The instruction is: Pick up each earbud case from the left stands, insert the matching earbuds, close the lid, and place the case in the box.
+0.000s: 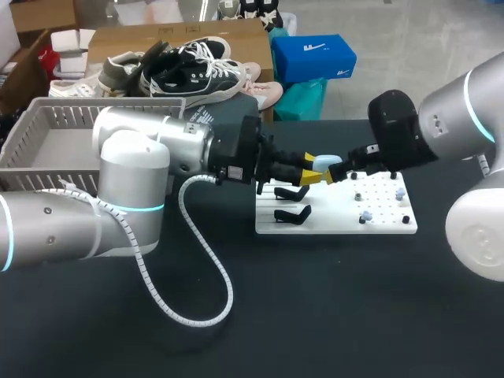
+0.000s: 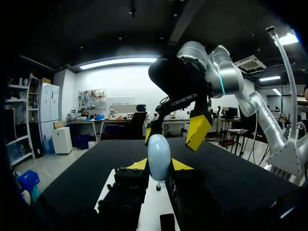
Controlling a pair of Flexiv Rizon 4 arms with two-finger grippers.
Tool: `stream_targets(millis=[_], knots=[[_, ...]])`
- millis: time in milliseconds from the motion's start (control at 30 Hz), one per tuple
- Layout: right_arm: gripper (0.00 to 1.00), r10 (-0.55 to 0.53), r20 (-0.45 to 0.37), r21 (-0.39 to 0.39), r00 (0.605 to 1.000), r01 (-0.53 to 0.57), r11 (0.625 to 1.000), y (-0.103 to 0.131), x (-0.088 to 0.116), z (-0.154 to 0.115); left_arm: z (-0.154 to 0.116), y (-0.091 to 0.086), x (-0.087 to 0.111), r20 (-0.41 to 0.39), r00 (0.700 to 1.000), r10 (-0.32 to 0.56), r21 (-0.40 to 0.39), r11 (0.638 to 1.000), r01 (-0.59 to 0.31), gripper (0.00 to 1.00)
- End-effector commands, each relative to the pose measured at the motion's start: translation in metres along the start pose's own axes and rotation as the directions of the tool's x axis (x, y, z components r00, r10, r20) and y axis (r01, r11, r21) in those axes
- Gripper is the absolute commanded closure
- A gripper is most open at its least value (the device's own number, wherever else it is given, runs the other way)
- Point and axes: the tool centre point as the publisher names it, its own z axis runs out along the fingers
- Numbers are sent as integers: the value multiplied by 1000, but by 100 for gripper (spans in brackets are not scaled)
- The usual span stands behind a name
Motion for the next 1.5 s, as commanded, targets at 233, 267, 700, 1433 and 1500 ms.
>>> stream_targets(millis=[233,267,700,1433,1500], knots=[[0,18,6,48,1000,-19,999,-7,-4,6,0,-1,0,0,1000,1,-3,1000,-1,100],[0,20,6,50,1000,-20,999,-8,-4,6,0,-1,0,0,1000,1,-3,1000,-1,100],[0,43,7,65,999,-43,997,-18,-6,9,0,-1,0,0,1000,1,-3,1000,-1,100],[0,33,24,75,999,-35,997,-15,-18,-2,0,-1,0,0,1000,1,-3,1000,-1,100],[0,27,29,73,999,-29,997,-12,-20,-4,0,-1,0,0,1000,1,-3,1000,-1,100]])
